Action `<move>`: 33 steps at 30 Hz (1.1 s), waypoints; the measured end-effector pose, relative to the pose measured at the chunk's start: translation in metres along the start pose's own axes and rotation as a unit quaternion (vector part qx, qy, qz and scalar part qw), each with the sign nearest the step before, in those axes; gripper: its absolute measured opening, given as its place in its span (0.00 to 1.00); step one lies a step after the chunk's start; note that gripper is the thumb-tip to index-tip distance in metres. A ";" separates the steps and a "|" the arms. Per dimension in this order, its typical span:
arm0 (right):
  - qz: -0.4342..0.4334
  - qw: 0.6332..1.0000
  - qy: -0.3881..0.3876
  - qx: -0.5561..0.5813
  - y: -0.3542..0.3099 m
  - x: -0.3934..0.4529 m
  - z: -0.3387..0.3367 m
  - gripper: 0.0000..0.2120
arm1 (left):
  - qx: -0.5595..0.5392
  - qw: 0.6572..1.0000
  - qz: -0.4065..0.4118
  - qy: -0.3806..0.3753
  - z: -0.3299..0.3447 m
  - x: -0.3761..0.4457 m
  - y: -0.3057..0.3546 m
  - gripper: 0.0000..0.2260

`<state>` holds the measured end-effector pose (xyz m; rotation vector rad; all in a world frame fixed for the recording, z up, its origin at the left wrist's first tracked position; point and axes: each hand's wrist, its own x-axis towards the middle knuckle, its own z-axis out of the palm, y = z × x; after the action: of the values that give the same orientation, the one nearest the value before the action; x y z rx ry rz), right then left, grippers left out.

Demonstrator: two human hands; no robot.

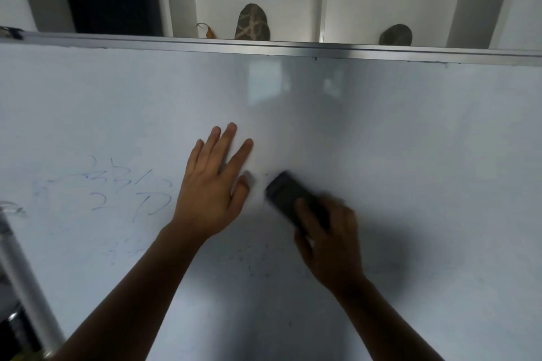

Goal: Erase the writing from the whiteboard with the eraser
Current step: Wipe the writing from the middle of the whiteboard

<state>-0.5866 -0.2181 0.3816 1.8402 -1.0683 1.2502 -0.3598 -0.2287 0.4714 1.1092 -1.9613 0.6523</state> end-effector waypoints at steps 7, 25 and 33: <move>0.082 0.996 0.047 0.004 -0.001 0.012 0.000 0.23 | 0.004 1.000 0.003 -0.010 0.001 -0.005 -0.001 0.25; -0.038 0.999 -0.027 -0.025 -0.003 0.021 -0.012 0.23 | -0.019 1.000 0.005 -0.012 -0.010 -0.009 0.008 0.25; -0.053 0.997 -0.046 -0.018 -0.007 0.010 -0.025 0.32 | 0.032 0.995 0.049 -0.077 0.022 -0.045 0.049 0.28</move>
<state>-0.5888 -0.1964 0.3983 1.9156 -1.0220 1.0883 -0.3960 -0.1996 0.4188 1.1376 -2.1508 0.7036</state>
